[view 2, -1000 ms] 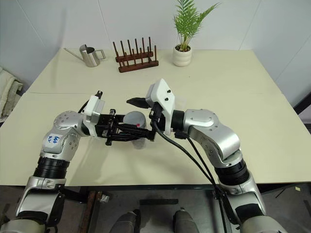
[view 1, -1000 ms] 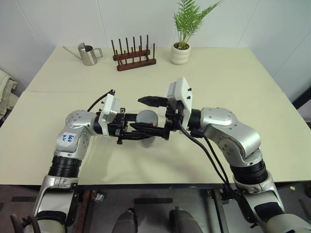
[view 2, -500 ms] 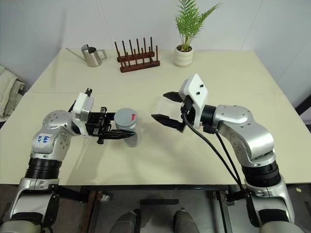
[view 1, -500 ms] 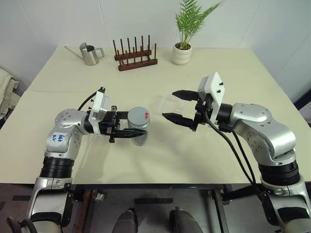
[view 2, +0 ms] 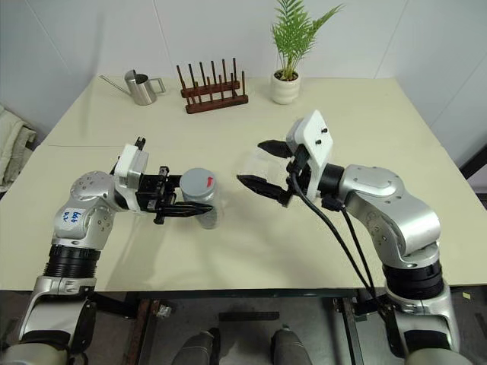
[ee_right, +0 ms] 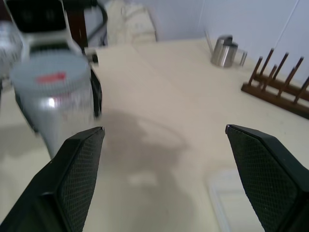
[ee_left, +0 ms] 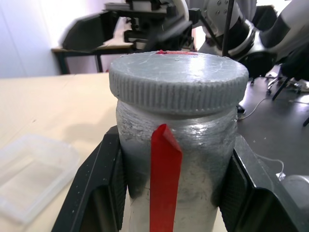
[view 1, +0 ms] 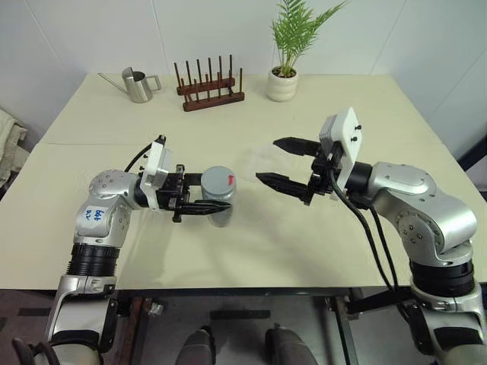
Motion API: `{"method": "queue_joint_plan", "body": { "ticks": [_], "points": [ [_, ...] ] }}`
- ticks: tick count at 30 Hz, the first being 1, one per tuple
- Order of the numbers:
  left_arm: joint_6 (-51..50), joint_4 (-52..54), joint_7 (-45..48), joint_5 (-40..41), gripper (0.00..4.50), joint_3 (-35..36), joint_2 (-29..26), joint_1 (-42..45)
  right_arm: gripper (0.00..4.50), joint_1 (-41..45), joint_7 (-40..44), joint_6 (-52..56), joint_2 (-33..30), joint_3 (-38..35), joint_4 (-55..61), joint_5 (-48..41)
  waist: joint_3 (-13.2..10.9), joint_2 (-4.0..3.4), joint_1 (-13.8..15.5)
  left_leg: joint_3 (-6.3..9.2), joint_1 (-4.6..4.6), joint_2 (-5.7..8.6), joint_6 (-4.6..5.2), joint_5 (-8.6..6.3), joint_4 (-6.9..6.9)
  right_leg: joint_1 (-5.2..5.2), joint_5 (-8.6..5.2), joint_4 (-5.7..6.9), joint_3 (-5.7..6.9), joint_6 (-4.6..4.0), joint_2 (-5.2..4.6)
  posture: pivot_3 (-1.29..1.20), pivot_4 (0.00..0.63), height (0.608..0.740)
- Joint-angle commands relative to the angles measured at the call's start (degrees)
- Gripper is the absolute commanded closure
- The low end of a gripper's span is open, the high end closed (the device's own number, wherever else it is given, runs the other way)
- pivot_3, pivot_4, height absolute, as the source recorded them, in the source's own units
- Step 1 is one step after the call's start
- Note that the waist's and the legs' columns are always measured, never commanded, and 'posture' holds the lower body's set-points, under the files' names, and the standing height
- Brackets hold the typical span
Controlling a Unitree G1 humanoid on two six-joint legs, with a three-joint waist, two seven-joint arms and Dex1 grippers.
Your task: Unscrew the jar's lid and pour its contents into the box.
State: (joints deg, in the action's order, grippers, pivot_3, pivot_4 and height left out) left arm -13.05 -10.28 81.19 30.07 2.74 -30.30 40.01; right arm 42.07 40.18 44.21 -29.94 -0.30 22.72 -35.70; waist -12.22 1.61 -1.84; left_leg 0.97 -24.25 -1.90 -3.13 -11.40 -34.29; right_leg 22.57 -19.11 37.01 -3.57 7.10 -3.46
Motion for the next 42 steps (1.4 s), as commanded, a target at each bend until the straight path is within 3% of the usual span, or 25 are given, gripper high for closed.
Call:
{"method": "queue_joint_plan", "body": {
  "ticks": [1, 8, 15, 31, 42],
  "points": [
    [-0.34, -0.22, 1.31, 2.05, 2.50, 0.37, 0.41, 1.52, 0.28, 2.51, -1.58, 1.02, 3.25, -0.40, 2.97, -3.96, 0.00, 0.00, 0.03, 0.01, 0.00, -0.01, 0.00, 0.00, 0.00, 0.00, 0.00, 0.00, 0.01, 0.00, 0.01, 0.00, 0.150, 0.740],
    [-1.95, -0.83, 2.33, 2.28, 2.50, -0.46, 1.02, 2.19, 0.28, 4.14, -1.80, 0.53, 9.12, 4.79, 2.25, -4.35, 0.00, 0.00, 0.07, 0.02, -0.01, 0.00, 0.00, 0.00, -0.01, 0.00, 0.00, 0.02, 0.01, 0.00, 0.00, 0.00, 0.150, 0.740],
    [-3.54, 0.26, 1.97, 2.23, 2.50, -0.66, 0.68, 2.41, 0.28, 3.02, -0.50, -1.09, 9.92, 10.00, 0.68, -0.90, 0.00, 0.00, 0.04, 0.01, 0.00, 0.00, 0.00, 0.00, -0.03, 0.00, 0.00, 0.04, 0.01, 0.00, 0.01, 0.00, 0.150, 0.740],
    [-1.27, 1.75, 2.40, 0.79, 2.50, -2.21, 0.57, 0.41, 0.28, 6.05, 1.33, -3.03, 12.27, 12.15, -4.16, 2.92, 0.00, 0.00, 0.06, 0.01, 0.00, 0.00, 0.00, 0.00, -0.03, 0.01, 0.00, 0.05, 0.01, 0.00, 0.01, 0.00, 0.150, 0.740],
    [-0.61, 1.90, 2.37, 0.58, 2.50, -2.46, 0.57, 0.29, 0.28, 6.45, 3.26, -4.07, 9.81, 10.38, -6.82, 4.40, 0.00, 0.00, 0.06, 0.01, 0.00, 0.00, 0.00, 0.00, -0.03, 0.01, 0.00, 0.05, 0.01, 0.00, 0.00, 0.00, 0.150, 0.740]
  ]
}}
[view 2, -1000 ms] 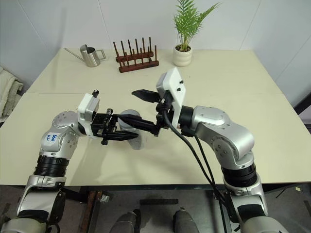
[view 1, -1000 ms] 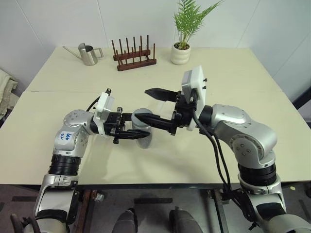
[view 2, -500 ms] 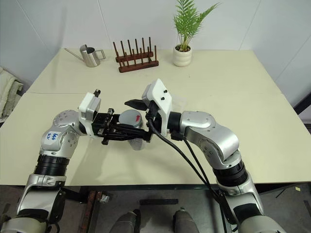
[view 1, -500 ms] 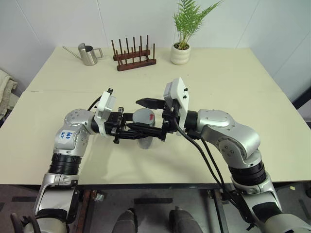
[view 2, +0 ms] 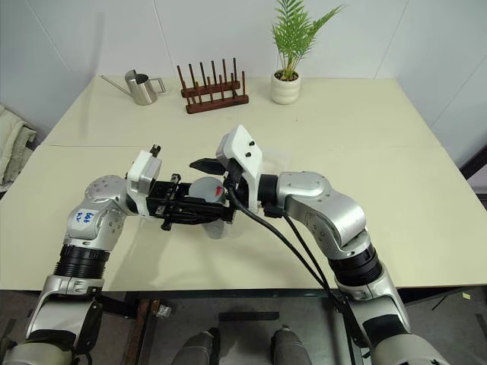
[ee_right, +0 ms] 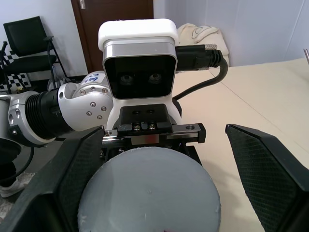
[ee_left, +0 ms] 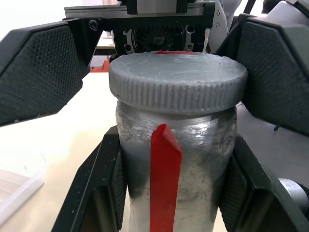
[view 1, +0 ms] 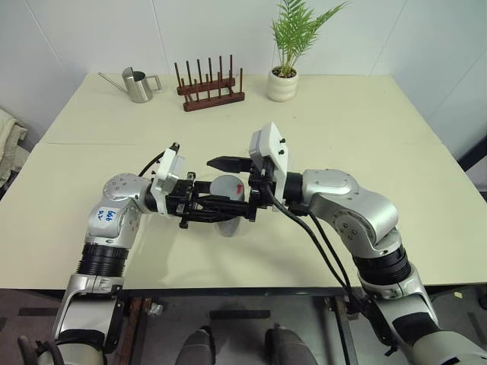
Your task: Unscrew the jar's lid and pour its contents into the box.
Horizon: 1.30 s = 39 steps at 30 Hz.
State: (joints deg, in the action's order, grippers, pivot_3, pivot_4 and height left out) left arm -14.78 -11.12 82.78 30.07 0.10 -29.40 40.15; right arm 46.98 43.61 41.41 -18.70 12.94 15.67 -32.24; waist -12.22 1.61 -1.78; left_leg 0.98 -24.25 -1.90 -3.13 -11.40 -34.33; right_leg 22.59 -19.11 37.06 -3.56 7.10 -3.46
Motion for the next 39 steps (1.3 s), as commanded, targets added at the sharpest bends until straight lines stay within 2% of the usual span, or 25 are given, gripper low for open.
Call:
{"method": "queue_joint_plan", "body": {
  "ticks": [1, 11, 29, 33, 39],
  "points": [
    [1.16, 2.69, 0.70, 0.60, 2.50, 0.20, -0.37, 0.19, 0.28, 1.48, 0.00, -1.26, -1.94, -3.18, 0.26, 0.95, 0.00, 0.00, 0.00, 0.00, 0.00, 0.00, 0.00, 0.00, 0.00, 0.00, 0.00, 0.00, 0.00, 0.00, 0.00, 0.00, 0.150, 0.740],
    [1.31, 2.18, -0.09, 0.82, 2.50, 1.00, -0.72, 0.61, 0.28, -0.99, 0.18, 0.97, -10.20, -7.72, 3.31, -0.48, 0.00, 0.00, 0.01, 0.00, 0.00, -0.01, 0.00, 0.00, 0.01, 0.00, 0.00, -0.01, 0.00, 0.00, 0.01, 0.00, 0.150, 0.740],
    [2.23, 0.65, 0.20, 0.04, 2.50, 1.20, -0.74, 1.41, 0.28, -6.30, -1.64, 7.74, -18.27, -14.27, 12.55, -5.12, 0.00, 0.00, 0.08, -0.01, 0.00, 0.00, 0.00, 0.00, 0.04, 0.00, 0.00, -0.06, -0.01, 0.00, 0.00, 0.00, 0.150, 0.740],
    [2.43, 0.19, 0.42, -0.07, 2.50, 1.16, -0.76, 1.61, 0.28, -5.96, -2.90, 8.58, -18.33, -15.45, 13.14, -5.83, 0.00, 0.00, 0.09, -0.02, 0.00, 0.01, 0.00, 0.00, 0.02, -0.01, 0.00, -0.07, -0.02, 0.00, -0.02, 0.00, 0.150, 0.740],
    [2.54, -0.29, 0.58, -0.06, 2.50, 0.90, -0.51, 2.09, 0.28, -2.80, -6.89, 9.19, -13.26, -15.91, 12.81, -8.79, 0.00, 0.00, -0.04, -0.01, 0.00, 0.00, 0.00, 0.00, 0.01, -0.01, 0.00, -0.05, -0.02, 0.00, -0.01, 0.00, 0.150, 0.740]
  ]
}}
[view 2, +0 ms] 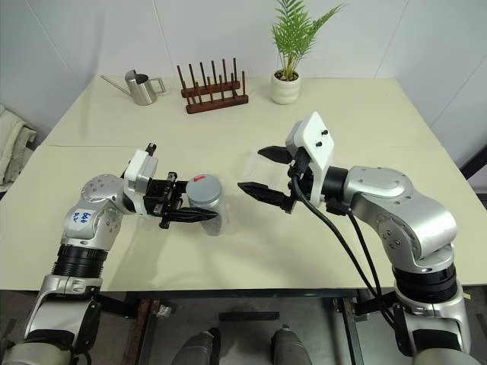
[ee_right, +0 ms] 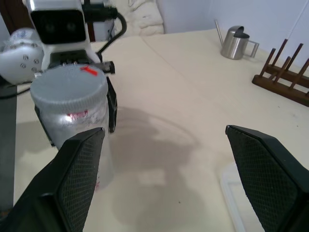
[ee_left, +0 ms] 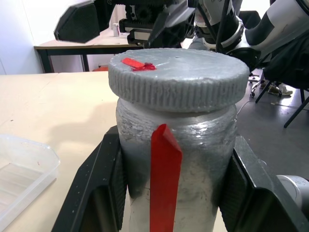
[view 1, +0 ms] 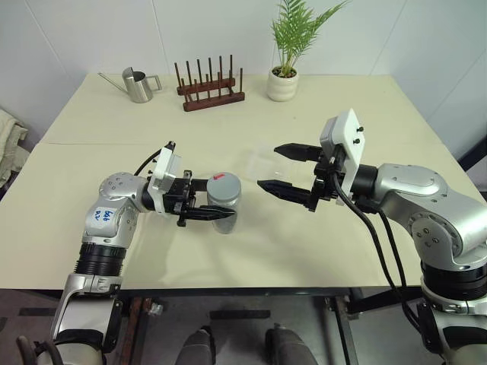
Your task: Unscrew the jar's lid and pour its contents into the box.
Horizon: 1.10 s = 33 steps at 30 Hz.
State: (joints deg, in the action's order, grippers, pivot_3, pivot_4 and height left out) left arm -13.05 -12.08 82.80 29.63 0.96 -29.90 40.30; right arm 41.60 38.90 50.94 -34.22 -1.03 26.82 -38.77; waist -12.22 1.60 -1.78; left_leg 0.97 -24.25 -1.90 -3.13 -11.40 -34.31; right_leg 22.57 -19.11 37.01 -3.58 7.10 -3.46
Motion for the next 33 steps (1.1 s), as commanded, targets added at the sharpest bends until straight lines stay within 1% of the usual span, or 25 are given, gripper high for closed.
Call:
{"method": "queue_joint_plan", "body": {
  "ticks": [1, 4, 10, 23, 33],
  "points": [
    [0.75, 0.65, 0.58, 0.41, 2.50, -0.07, 0.12, 2.03, 0.28, 3.64, -3.49, -0.48, 5.33, -1.05, 1.25, -3.20, 0.00, 0.00, -0.04, 0.00, 0.00, 0.00, 0.00, 0.00, 0.00, 0.00, 0.00, 0.00, 0.00, 0.00, 0.00, 0.00, 0.150, 0.740],
    [0.72, 0.61, 0.61, 0.41, 2.50, -0.25, 0.33, 2.17, 0.28, 4.88, -4.96, -0.54, 10.62, 1.08, 0.72, -4.35, 0.00, 0.00, -0.02, 0.02, 0.00, -0.02, 0.00, 0.00, 0.00, 0.01, 0.00, 0.04, 0.01, 0.00, 0.02, 0.00, 0.150, 0.740],
    [0.56, 1.76, 0.25, 0.63, 2.50, -0.44, 0.44, 1.52, 0.28, 4.11, -3.64, -1.90, 14.23, 5.49, -0.32, -3.32, 0.00, 0.00, 0.09, 0.01, -0.02, 0.01, 0.00, 0.00, -0.01, 0.00, 0.00, 0.02, 0.02, 0.00, -0.01, 0.00, 0.150, 0.740],
    [0.06, 4.40, -0.89, 1.00, 2.50, -0.22, 0.07, -0.30, 0.28, 3.61, 1.93, -6.79, 13.89, 11.21, -4.32, 1.50, 0.00, 0.00, 0.00, 0.02, -0.02, -0.01, 0.00, 0.00, -0.02, 0.02, 0.00, 0.06, 0.02, 0.00, 0.01, 0.00, 0.150, 0.740],
    [0.16, 4.56, -1.09, 1.01, 2.50, -0.42, 0.33, -0.37, 0.28, 4.88, 3.69, -9.70, 14.57, 12.09, -7.59, 5.08, 0.00, 0.00, -0.01, 0.02, -0.02, -0.01, 0.00, 0.00, -0.03, 0.02, 0.00, 0.05, 0.02, 0.00, 0.02, 0.00, 0.150, 0.740]
  ]
}}
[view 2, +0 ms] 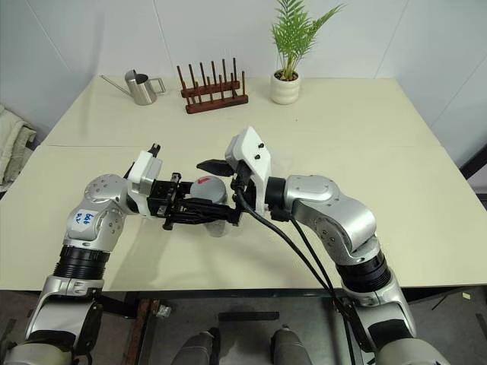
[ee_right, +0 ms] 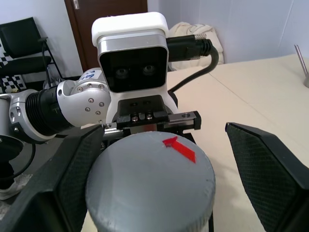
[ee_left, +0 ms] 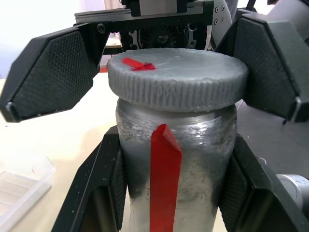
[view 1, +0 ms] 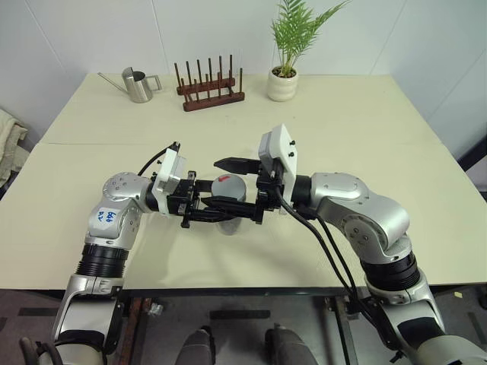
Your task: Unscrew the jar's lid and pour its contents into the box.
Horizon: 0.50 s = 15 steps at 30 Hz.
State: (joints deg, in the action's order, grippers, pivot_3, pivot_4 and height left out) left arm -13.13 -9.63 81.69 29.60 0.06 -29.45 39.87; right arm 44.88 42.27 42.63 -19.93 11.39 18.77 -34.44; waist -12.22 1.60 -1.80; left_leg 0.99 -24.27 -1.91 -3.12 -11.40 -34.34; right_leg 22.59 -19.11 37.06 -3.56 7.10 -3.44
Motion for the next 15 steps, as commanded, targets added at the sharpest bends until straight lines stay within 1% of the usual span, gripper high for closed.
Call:
{"method": "queue_joint_plan", "body": {
  "ticks": [1, 8, 15],
  "points": [
    [0.22, 2.09, 0.00, 1.07, 2.50, 0.47, -0.08, 0.09, 0.28, 1.67, 0.37, -1.49, 0.31, -0.40, 0.33, 0.89, 0.00, 0.00, 0.01, 0.00, 0.00, 0.00, 0.00, 0.00, 0.00, 0.00, 0.00, 0.00, 0.00, 0.00, 0.00, 0.00, 0.150, 0.740],
    [0.10, 1.77, 0.01, 1.15, 2.50, 0.34, -0.01, 0.34, 0.28, 1.27, 0.65, -1.25, -1.06, -1.72, 0.20, 1.85, 0.00, 0.00, 0.02, 0.00, 0.00, 0.00, 0.00, 0.00, -0.01, 0.00, 0.00, 0.02, 0.00, 0.00, -0.01, 0.00, 0.150, 0.740],
    [0.44, 0.92, -0.05, 0.95, 2.50, 0.26, -0.02, 0.68, 0.28, -0.14, 0.83, 0.41, -5.27, -4.60, 2.12, 0.83, 0.00, 0.00, 0.07, 0.00, 0.00, 0.01, 0.00, 0.00, -0.01, 0.00, 0.00, 0.00, 0.00, 0.00, -0.01, 0.00, 0.150, 0.740]
  ]
}}
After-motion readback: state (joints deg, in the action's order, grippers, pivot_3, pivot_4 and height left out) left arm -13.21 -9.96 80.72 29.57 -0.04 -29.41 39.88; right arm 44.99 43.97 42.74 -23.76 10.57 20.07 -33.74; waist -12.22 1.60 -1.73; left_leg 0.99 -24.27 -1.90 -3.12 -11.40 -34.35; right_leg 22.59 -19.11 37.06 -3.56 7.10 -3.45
